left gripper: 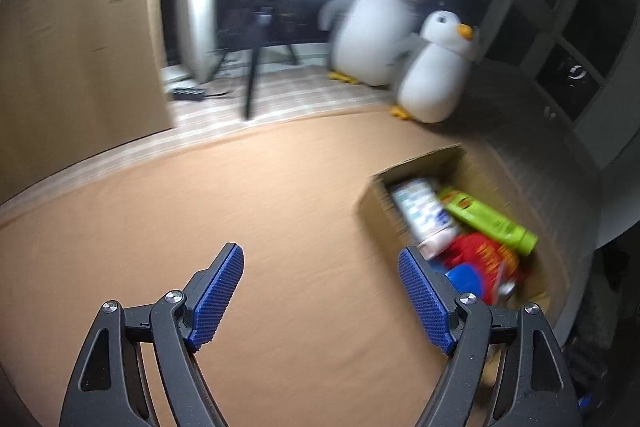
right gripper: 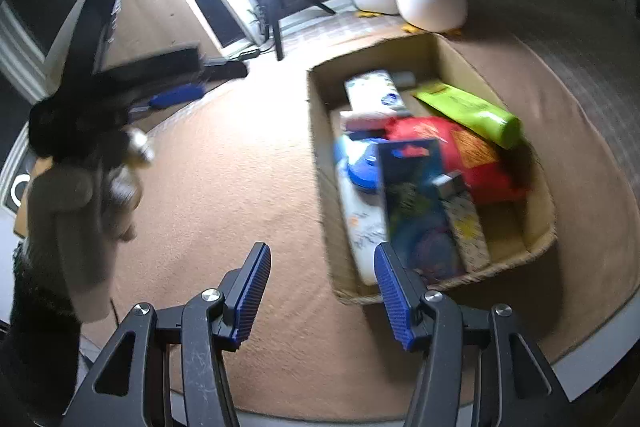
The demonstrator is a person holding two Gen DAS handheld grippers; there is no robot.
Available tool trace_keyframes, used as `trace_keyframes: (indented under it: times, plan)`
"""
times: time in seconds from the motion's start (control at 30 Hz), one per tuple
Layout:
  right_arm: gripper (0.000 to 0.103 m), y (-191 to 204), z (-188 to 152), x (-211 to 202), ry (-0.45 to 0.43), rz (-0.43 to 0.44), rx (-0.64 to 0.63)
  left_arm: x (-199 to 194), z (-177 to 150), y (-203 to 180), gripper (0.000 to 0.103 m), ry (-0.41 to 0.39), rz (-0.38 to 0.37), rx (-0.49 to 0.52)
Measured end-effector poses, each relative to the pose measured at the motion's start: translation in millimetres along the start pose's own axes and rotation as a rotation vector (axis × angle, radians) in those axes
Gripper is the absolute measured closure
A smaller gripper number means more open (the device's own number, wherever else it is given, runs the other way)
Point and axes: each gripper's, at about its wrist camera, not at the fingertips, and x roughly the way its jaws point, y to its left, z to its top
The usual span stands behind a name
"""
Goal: Organize objects
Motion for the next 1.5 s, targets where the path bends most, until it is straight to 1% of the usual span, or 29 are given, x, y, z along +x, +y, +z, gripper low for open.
trace_keyframes:
  times: [0.03,0.07,0.1,0.17,0.33,0.37,0.43,0.57,0.63,0.83,1.0,1.1,1.27,1.5]
  plan:
    - [0.052,7,1,3,-0.002,-0.003,-0.012,-9,-8,12,0.02,-0.007,0.024,-0.008]
    - [0.048,13,3,6,-0.003,-0.006,-0.02,-15,-14,20,0.02,-0.011,0.042,-0.015]
    - [0.041,19,3,8,-0.007,-0.01,-0.028,-22,-20,29,0.02,-0.016,0.063,-0.024]
    - [0.038,34,4,13,-0.019,-0.019,-0.052,-37,-35,49,0.019,-0.025,0.097,-0.05]
    - [0.037,72,3,26,-0.016,-0.026,-0.122,-70,-74,85,0.018,-0.039,0.175,-0.086]
    - [0.037,82,2,29,-0.018,-0.034,-0.143,-77,-82,91,0.016,-0.039,0.187,-0.093]
    - [0.037,98,0,34,-0.02,-0.052,-0.177,-90,-101,104,0.013,-0.046,0.205,-0.123]
    - [0.034,126,-2,42,-0.023,-0.079,-0.229,-110,-133,125,0.013,-0.061,0.229,-0.195]
    - [0.034,140,-6,45,-0.027,-0.072,-0.253,-119,-149,136,0.013,-0.059,0.233,-0.231]
    - [0.033,170,-16,53,-0.026,-0.035,-0.283,-133,-182,156,0.013,-0.055,0.267,-0.279]
    - [0.033,179,-24,55,-0.038,-0.018,-0.285,-137,-198,162,0.013,-0.048,0.271,-0.295]
    - [0.033,181,-28,55,-0.045,-0.014,-0.278,-133,-201,162,0.013,-0.042,0.267,-0.293]
    - [0.033,183,-35,55,-0.054,-0.022,-0.283,-124,-195,160,0.013,-0.03,0.26,-0.283]
    - [0.033,178,-35,54,-0.056,-0.03,-0.272,-116,-190,151,0.013,-0.02,0.255,-0.256]
